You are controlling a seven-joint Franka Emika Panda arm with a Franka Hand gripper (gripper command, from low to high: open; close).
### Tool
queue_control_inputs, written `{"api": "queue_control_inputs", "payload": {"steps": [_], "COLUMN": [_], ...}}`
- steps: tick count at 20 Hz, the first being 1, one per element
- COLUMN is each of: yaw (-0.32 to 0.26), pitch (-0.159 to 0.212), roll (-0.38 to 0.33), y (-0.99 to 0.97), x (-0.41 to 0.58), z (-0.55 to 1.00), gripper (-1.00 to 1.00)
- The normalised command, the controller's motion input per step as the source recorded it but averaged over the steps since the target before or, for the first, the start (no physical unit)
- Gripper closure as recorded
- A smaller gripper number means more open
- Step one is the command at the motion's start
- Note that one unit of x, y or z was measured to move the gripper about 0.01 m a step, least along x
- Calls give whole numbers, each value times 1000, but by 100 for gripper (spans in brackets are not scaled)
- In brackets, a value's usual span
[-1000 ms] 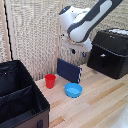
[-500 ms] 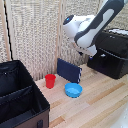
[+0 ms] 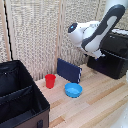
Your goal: Gently grip the air fryer handle with your gripper and kindly pull it open by sliding your gripper away from the base. Gradually bring your gripper in line with the blue bowl and gently capture it, without tightening your grip too much. Securely place the blue bowl inside the opened air fryer with a steady position. Liberate your robot's gripper, and withdraw your gripper from the proximity of the air fryer.
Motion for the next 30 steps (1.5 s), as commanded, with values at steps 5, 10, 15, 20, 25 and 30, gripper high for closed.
{"api": "queue_control_inputs", "payload": {"steps": [5, 10, 15, 20, 25, 30], "yaw": [149, 118, 78, 113, 163, 15], "pitch": [-23, -6, 0, 0, -12, 15], "roll": [-123, -75, -1, 0, -1, 3], "y": [-581, -561, -638, -686, -600, -133], "x": [0, -57, -152, -74, 0, 19], "z": [-271, -251, -175, -86, -5, 7], "gripper": [-100, -100, -100, -100, -100, 100]}}
